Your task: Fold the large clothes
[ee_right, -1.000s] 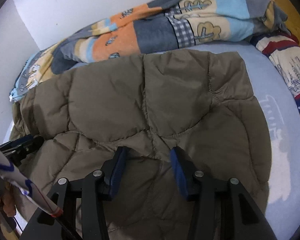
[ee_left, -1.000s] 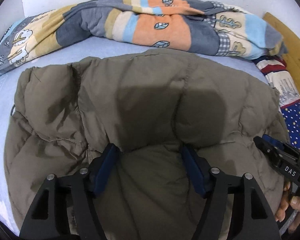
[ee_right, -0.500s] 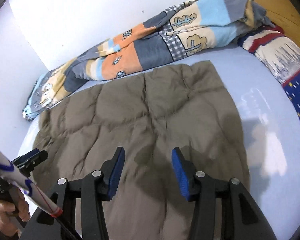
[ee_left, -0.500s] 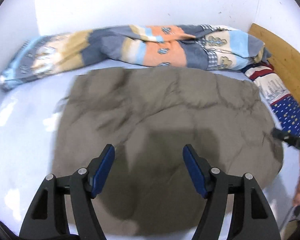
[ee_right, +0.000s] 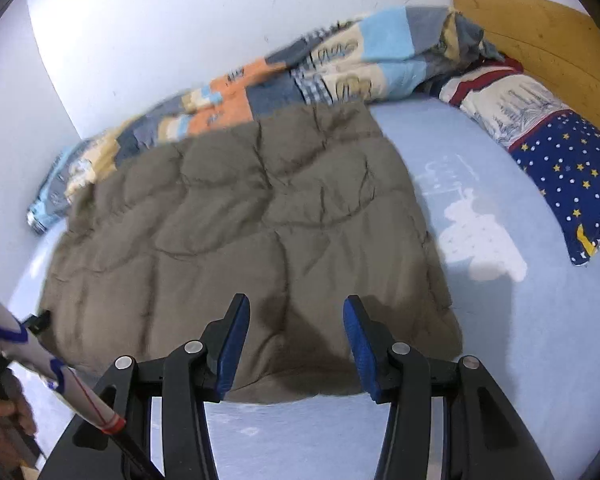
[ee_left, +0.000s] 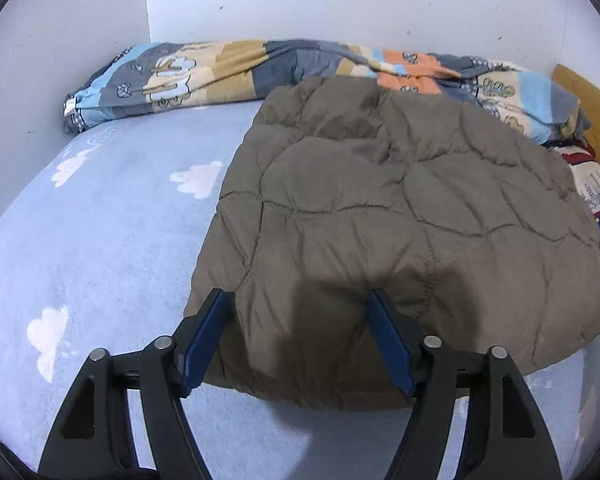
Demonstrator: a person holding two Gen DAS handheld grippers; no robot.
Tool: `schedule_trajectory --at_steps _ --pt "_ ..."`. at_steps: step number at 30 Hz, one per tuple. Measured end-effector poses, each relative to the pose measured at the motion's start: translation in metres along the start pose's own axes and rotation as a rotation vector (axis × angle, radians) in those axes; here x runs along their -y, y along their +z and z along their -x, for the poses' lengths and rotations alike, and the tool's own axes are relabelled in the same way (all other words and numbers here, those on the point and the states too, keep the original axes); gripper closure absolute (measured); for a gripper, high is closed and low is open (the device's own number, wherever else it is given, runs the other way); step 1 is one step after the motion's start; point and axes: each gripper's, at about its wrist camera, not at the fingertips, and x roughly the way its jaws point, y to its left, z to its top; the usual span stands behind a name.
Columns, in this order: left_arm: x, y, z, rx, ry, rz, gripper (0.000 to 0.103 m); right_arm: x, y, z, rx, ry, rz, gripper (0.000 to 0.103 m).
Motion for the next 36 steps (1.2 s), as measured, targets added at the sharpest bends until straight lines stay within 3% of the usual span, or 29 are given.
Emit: schedule_trajectory --at_steps 4,7,10,15,19,23,27,31,36 --pt "-0.011 0.002 -0.022 -0.088 -0.026 0.077 0.023 0.004 0.003 -0.026 -0.066 -0.015 -0.011 0.050" --pt "-0.011 0.004 -0.027 -0.094 -0.021 0.068 0.021 0.005 0.004 -0.036 -0.091 -0.022 -0.020 0.049" --pt "-0.013 0.007 -0.018 -0.082 -0.025 0.085 0.021 0.005 0.007 -0.037 -0.094 -0.028 -0.021 0.048" --pt "-0.010 0.017 0.021 0.060 -0.042 0.070 0.021 0.007 0.012 -0.007 -0.031 0.012 -0.042 0.048" --pt "0.000 0.016 0.032 0.111 -0.041 0.028 0.021 0.014 0.009 0.013 0.023 0.008 -0.050 0.048" --pt "0.016 0.009 0.014 0.049 -0.019 -0.046 0.021 0.022 0.006 0.007 0.000 -0.007 -0.061 0.052" --pt "0.021 0.003 -0.001 -0.001 0.001 -0.056 0.021 0.033 0.004 -0.006 -0.055 0.006 -0.106 0.053" --pt "0.025 0.003 -0.001 0.006 0.022 -0.076 0.021 0.038 0.003 -0.015 -0.083 0.029 -0.150 0.053" --pt "0.028 0.005 0.004 0.030 0.040 -0.092 0.021 0.042 0.006 -0.004 -0.057 0.041 -0.179 0.053"
